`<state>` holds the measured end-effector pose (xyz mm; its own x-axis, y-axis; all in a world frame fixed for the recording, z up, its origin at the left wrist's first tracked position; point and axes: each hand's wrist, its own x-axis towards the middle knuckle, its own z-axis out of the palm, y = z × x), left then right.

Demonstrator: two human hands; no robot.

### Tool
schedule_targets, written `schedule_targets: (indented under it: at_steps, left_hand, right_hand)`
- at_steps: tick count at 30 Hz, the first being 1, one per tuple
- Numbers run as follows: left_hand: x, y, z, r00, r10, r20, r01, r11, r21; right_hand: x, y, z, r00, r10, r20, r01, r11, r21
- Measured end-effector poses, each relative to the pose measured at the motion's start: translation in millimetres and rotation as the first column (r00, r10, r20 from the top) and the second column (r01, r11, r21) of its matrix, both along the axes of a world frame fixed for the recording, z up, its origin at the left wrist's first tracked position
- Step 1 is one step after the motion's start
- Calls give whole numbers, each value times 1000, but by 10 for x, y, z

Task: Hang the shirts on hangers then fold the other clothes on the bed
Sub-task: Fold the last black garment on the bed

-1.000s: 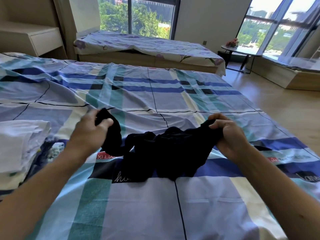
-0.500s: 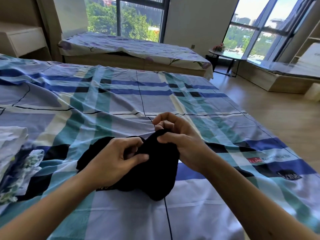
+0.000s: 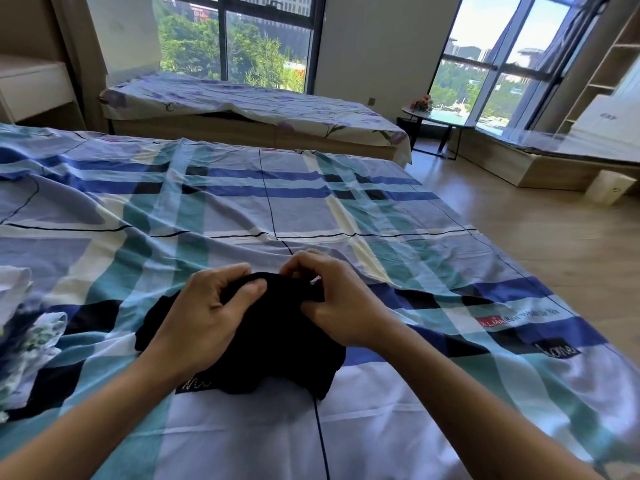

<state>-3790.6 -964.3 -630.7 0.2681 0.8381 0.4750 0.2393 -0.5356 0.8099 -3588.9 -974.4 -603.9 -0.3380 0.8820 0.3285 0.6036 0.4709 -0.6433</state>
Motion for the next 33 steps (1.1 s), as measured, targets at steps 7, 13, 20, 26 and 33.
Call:
schedule_targets:
  at_steps: [7,13,20,26,33]
  left_hand:
    - [-12,32,285,986,118,-115,-98,981,170]
    - [-73,-3,543,930,137,-340,-49,965,256]
    - [-180,537,1211,859,228,-458,-44,925,377]
    - [-346,946,2156,720,446,-531,-154,850,505]
    - [-687,956,3087,583,581,-568,-195,778,597]
  right_hand:
    - [85,167,-61,962,-251,104,228,954,194]
    - [177,233,-120,880,-444,169,426,895,136]
    - [267,613,567,849,-520,93,500,847,180]
    - [399,880,1505,809,-578,103,534,798,280]
    - [771,862,2498,794,-608,-31,574,732,367]
